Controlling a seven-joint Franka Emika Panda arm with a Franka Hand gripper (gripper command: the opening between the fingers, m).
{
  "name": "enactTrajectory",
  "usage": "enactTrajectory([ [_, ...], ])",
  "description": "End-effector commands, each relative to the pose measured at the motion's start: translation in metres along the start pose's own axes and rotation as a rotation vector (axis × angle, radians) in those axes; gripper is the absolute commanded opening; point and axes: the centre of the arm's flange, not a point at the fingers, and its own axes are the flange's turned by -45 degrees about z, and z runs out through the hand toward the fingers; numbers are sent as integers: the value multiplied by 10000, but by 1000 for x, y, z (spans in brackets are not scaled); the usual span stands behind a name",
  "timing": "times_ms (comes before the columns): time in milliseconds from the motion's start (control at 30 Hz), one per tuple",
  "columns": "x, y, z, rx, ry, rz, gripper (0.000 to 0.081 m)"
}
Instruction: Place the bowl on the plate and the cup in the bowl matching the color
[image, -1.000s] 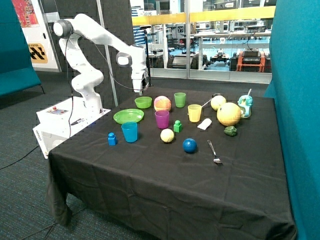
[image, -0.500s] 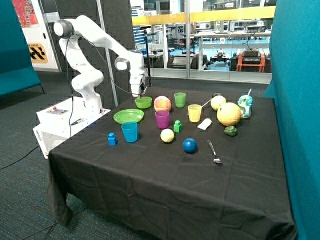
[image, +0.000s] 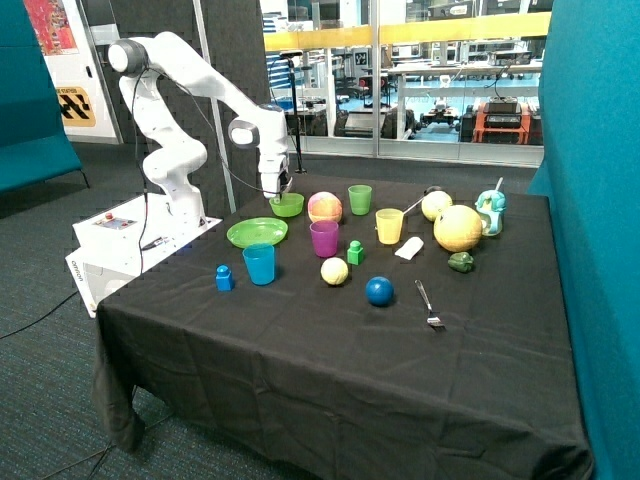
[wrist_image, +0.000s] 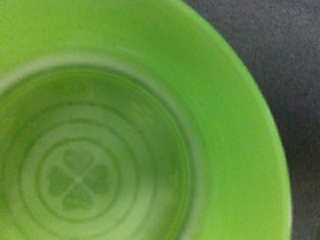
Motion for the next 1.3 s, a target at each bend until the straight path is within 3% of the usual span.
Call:
enactTrajectory([
  [0,0,5,4,-6,-20,-121,598],
  [833,19,-4,19,-6,-20,-384,616],
  [1267,17,-11,26,-6,-20,-462,600],
])
